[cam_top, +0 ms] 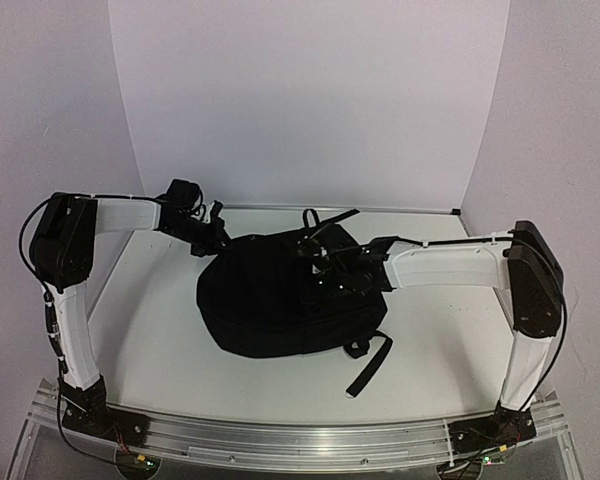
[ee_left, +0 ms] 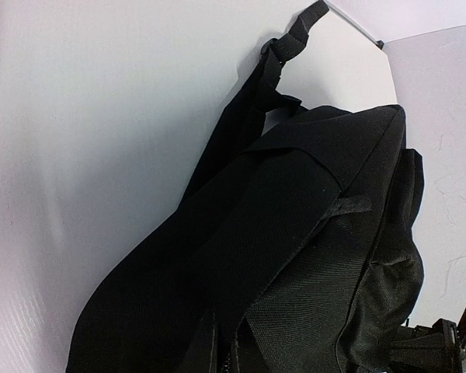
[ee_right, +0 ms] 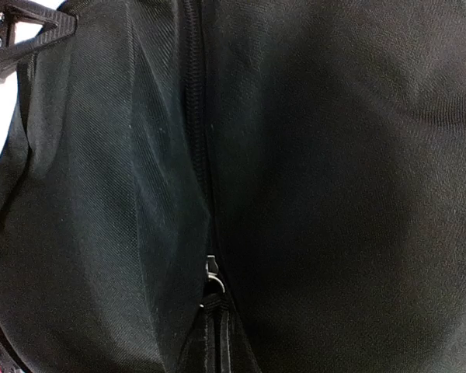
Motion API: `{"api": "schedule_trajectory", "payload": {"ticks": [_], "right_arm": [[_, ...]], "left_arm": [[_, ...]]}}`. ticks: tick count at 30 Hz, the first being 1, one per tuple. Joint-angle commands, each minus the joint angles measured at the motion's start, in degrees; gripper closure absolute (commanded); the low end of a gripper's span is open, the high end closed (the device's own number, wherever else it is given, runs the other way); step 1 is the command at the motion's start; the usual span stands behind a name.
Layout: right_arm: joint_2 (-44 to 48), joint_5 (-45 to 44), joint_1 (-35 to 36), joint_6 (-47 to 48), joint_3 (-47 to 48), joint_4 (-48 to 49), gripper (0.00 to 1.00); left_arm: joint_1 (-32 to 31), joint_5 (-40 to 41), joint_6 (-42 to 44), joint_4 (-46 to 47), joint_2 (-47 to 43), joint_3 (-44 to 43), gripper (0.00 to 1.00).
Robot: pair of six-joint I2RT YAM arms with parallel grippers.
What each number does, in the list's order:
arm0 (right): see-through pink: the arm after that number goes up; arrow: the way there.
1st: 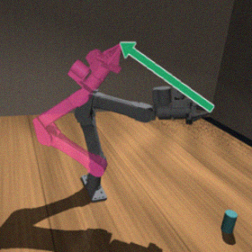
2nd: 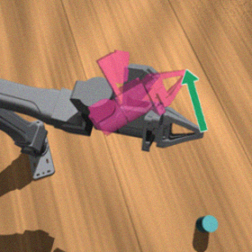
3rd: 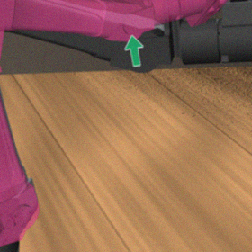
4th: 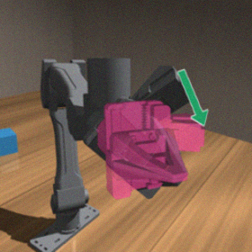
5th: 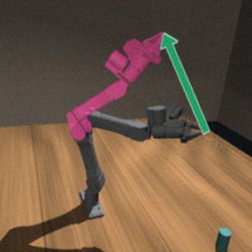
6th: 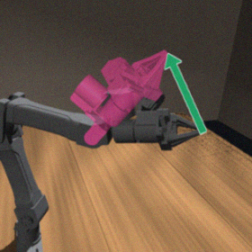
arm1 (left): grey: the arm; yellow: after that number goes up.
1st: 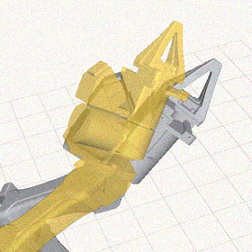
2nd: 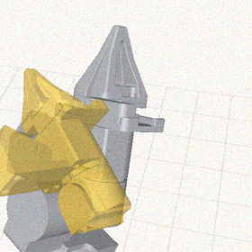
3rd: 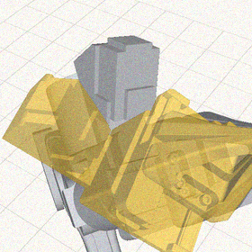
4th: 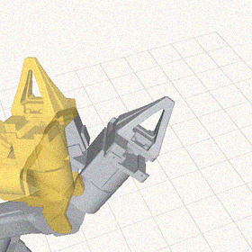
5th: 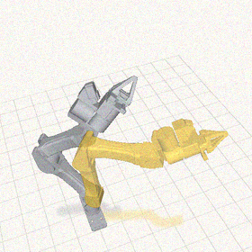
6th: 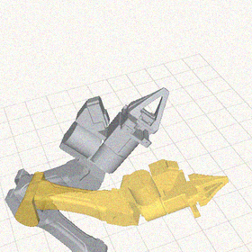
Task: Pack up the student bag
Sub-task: Zip the student bag at the center of the board.
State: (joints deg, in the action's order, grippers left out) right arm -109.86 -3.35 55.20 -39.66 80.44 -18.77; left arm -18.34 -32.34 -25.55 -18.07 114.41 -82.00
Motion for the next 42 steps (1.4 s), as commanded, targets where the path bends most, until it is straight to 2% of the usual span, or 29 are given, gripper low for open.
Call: {"api": "schedule_trajectory", "payload": {"ticks": [1, 17, 27, 28, 29, 30, 32, 33, 35, 37, 39, 42], "right_arm": [[2.98, 2.79, 1.74, -2.47, -3.17, -6.36, 1.00], [8.17, 6.29, 6.29, -7.17, -10.66, -7.67, 1.00], [8.36, 5.17, 8.30, -7.15, -9.67, -8.18, 1.00], [8.28, 4.35, 8.26, -6.80, -8.60, -8.36, 0.97], [8.18, 3.75, 8.23, -6.39, -7.35, -8.60, 0.90], [8.08, 2.90, 8.22, -5.85, -6.14, -8.91, 0.79], [7.69, -0.74, 8.17, -3.38, -3.45, -9.90, 0.42], [7.26, -2.43, 7.95, -1.88, -1.84, -10.63, 0.28], [6.35, -5.00, 6.68, 0.67, 0.79, -11.67, 0.13], [5.70, -6.01, 4.61, 3.46, 2.69, -11.90, 0.05], [5.54, -6.22, 1.60, 5.83, 4.13, -11.89, 0.02], [6.32, -6.64, -3.41, 10.12, 4.60, -11.36, 0.02]], "left_arm": [[2.98, 5.53, -0.47, 1.68, -2.20, -2.08, 1.00], [5.31, 5.15, 1.14, 0.93, -0.02, -5.92, 1.00], [5.80, 1.82, 0.47, 2.30, 0.35, -6.03, 1.00], [5.78, 1.36, 0.83, 2.38, 0.06, -5.83, 0.96], [5.78, 1.03, 1.33, 2.44, -0.44, -5.52, 0.88], [5.78, 0.82, 1.92, 2.48, -1.12, -5.12, 0.77], [5.77, 1.11, 2.97, 2.58, -3.17, -3.91, 0.49], [5.77, 1.85, 3.46, 2.54, -4.13, -3.32, 0.39], [5.77, 3.97, 4.37, 2.28, -6.00, -2.36, 0.22], [5.94, 6.64, 5.19, 1.72, -7.93, -1.34, 0.09], [6.59, 9.10, 5.50, 1.30, -9.48, -0.29, 0.01], [9.63, 9.87, 4.61, 1.94, -12.42, 2.85, 0.00]]}}
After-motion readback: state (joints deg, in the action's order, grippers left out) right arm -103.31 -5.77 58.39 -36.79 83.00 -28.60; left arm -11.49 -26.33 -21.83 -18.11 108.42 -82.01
